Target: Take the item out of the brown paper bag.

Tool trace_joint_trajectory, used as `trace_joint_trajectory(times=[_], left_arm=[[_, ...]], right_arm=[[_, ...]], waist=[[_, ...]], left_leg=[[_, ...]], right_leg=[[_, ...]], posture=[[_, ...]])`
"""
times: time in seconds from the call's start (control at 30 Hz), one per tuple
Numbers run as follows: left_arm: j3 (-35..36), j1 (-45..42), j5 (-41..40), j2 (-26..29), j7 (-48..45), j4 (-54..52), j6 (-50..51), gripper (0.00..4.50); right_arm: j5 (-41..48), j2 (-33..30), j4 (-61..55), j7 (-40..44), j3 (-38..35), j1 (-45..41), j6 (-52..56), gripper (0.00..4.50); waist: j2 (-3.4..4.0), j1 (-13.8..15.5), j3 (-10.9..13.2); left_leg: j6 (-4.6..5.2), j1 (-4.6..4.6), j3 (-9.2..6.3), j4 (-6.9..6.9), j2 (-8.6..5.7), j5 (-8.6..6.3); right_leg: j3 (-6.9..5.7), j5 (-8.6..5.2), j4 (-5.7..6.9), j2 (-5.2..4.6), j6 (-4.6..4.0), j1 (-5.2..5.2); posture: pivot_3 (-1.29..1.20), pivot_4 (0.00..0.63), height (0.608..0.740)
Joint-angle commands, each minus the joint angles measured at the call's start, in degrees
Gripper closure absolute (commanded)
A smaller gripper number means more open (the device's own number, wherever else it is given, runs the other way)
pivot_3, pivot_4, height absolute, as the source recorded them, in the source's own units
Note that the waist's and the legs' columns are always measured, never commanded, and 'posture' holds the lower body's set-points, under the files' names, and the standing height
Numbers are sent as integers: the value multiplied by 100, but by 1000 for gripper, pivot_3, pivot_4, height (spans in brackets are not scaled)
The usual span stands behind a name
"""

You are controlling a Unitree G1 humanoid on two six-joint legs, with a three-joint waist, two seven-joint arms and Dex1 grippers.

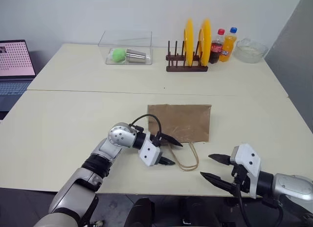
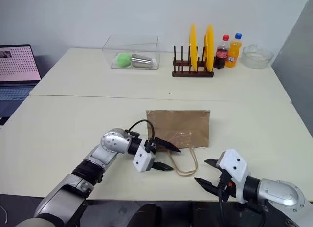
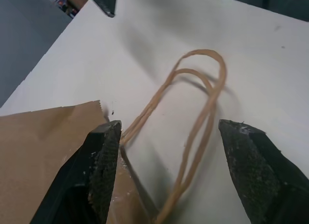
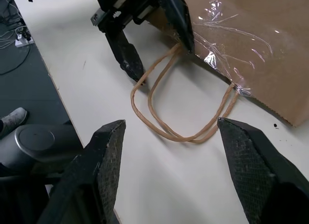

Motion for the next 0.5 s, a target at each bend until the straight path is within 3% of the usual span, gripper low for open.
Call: trace_joint_trajectory(times=[0.03, 0.33, 0.43, 0.5], left_arm=[[2, -82, -381, -9, -171, -344, 395, 1129], [-73, -185, 77, -163, 11, -100, -115, 1129], [-60, -203, 194, -257, 181, -2, -188, 1702], [-77, -223, 261, -283, 239, 52, -221, 2339]], right_arm=[[96, -105, -354, 7, -64, 27, -36, 1304], [123, -127, -341, -67, 33, -103, -53, 1304], [113, -138, -343, -86, 54, -148, -65, 1304], [105, -134, -339, -100, 66, -173, -72, 1304]], waist=[[0, -1, 0], [0, 3, 0], [0, 2, 0], [0, 2, 0]], left_leg=[[0, 0, -1, -1, 0, 0], [0, 0, -2, 0, -1, 0], [0, 0, -3, -1, 0, 0], [0, 0, -3, -1, 0, 0]], right_leg=[[0, 0, 0, 0, 0, 0], [-2, 0, 0, 0, 0, 0], [-2, 0, -1, 0, 0, 0], [-3, 0, -1, 0, 0, 0]], posture=[[0, 150, 740], [0, 150, 740], [0, 150, 740], [0, 150, 740]])
